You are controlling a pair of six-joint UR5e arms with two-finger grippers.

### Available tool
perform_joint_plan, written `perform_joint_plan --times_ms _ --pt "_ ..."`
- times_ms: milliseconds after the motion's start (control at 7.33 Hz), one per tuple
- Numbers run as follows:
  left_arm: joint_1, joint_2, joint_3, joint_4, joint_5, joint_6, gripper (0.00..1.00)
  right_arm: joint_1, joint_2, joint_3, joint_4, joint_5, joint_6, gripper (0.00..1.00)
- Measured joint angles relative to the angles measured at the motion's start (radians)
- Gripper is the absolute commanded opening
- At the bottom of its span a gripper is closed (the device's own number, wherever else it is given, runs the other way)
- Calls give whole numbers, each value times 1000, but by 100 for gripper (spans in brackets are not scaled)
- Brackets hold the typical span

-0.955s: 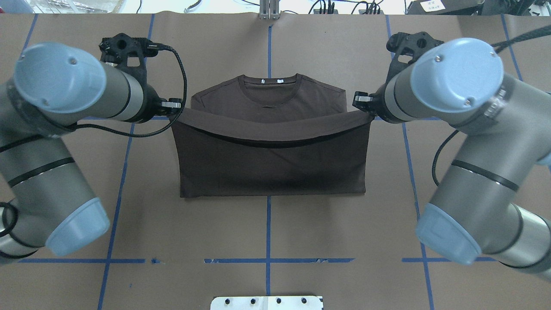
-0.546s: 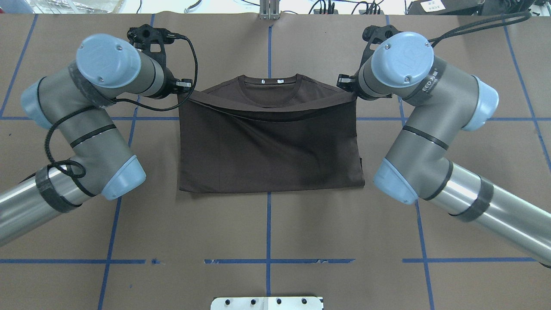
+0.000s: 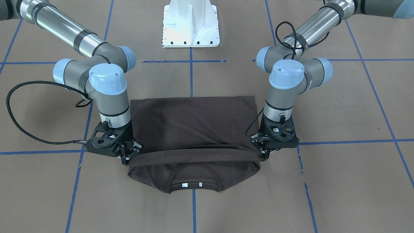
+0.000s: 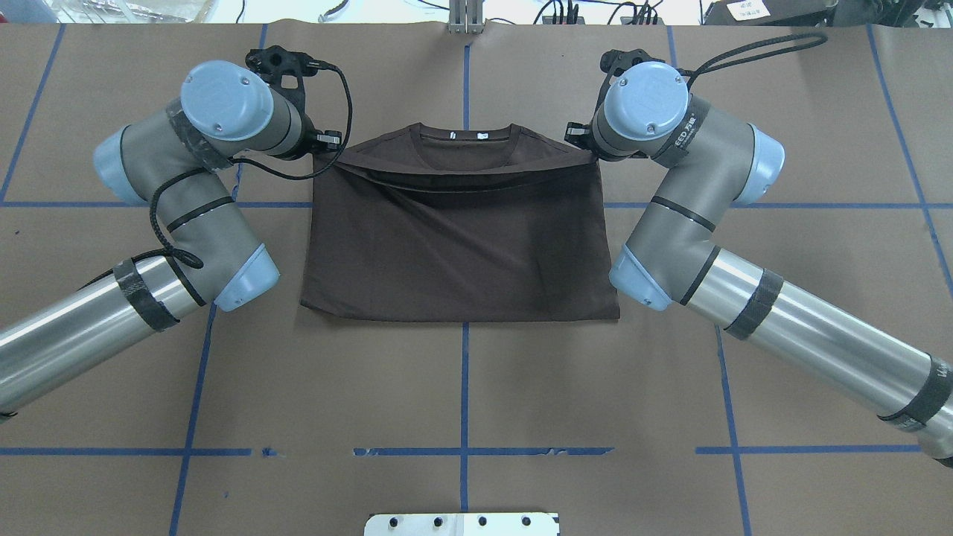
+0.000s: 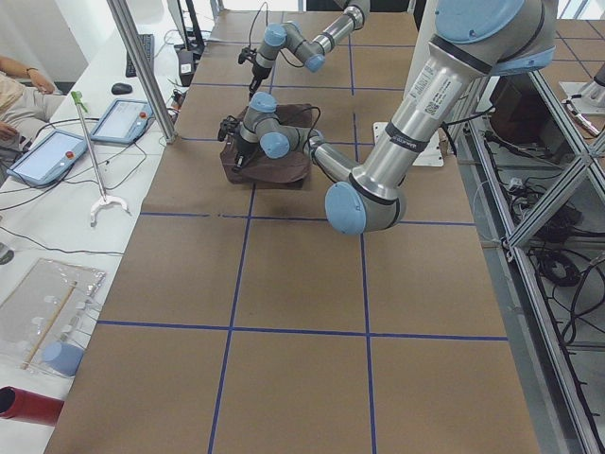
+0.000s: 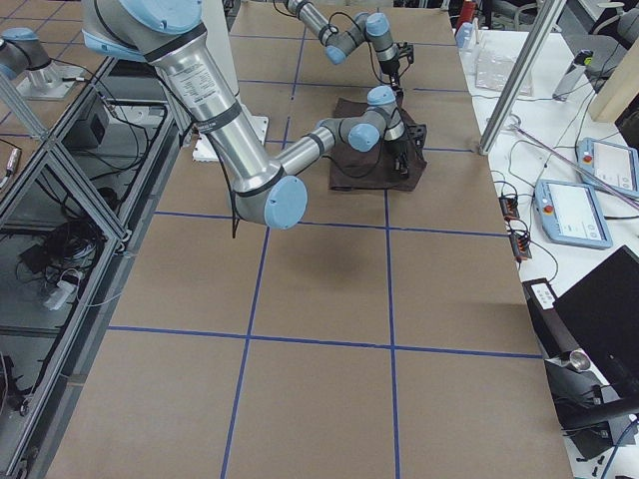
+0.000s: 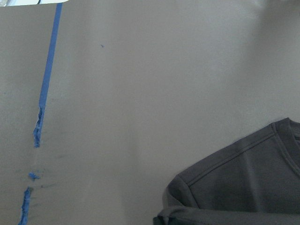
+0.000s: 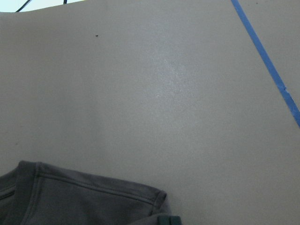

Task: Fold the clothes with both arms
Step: 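Lay the hem down near the collar and open both grippers, then lower the left gripper to the folded shirt's side edge while the right gripper withdraws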

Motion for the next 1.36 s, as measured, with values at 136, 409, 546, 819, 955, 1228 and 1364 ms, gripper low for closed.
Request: perform_joint_plan --times_ms 136,409,546,819,955,1228,1364 --pt "0 -21 32 -3 1 1 0 3 5 -19 8 0 -3 0" --pt "-1 -37 61 -4 2 1 0 6 8 -35 11 0 -8 20" --pt "-1 -39 70 -6 1 1 46 6 8 -39 11 0 -10 99" --pt "-2 -30 71 -43 -1 -1 100 5 5 -43 22 -16 -30 100" --pt "-2 -4 40 -77 -6 0 100 9 5 -39 32 -15 -79 100" --pt "3 98 -111 -96 -37 -4 100 31 -2 -9 40 26 -196 100" --pt "21 164 -195 -98 -50 -17 100 36 -9 13 41 44 -221 100"
